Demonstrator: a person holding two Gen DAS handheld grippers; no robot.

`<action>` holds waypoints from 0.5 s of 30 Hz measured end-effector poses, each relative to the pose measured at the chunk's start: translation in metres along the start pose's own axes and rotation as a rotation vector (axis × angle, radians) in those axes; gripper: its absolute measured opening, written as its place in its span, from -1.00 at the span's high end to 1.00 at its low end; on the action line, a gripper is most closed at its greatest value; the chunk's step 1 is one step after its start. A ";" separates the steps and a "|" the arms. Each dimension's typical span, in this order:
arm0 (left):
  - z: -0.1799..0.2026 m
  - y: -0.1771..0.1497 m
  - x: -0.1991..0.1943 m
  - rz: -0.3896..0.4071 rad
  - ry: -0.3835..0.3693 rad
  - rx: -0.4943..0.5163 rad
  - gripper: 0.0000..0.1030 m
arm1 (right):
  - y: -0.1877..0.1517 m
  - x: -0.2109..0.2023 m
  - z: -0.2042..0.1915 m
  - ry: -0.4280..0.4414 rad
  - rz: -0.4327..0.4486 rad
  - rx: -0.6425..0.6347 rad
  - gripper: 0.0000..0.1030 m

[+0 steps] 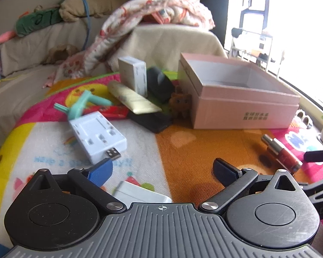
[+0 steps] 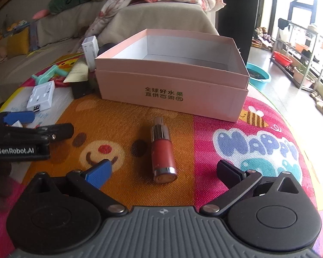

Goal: Organize rigid objects
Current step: 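Grasp the white USB hub with the left tool while the right tool grasps the red lipstick bottle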

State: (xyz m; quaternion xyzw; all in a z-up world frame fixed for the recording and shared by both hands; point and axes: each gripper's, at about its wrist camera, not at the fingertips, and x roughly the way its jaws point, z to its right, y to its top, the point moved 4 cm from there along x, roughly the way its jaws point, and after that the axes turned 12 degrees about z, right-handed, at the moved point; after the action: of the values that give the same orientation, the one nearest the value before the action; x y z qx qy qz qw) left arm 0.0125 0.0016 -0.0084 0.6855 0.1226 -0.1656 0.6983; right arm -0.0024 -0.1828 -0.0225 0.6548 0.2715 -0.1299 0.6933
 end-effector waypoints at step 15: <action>-0.069 0.025 0.066 -0.125 0.109 -0.114 -0.98 | 0.000 -0.006 0.003 0.015 0.009 -0.009 -1.00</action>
State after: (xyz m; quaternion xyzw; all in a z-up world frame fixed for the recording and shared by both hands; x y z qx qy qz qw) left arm 0.0865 0.0663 -0.0138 0.6435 0.2123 -0.1641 0.7169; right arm -0.0068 -0.1866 -0.0194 0.6537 0.2744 -0.1208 0.6948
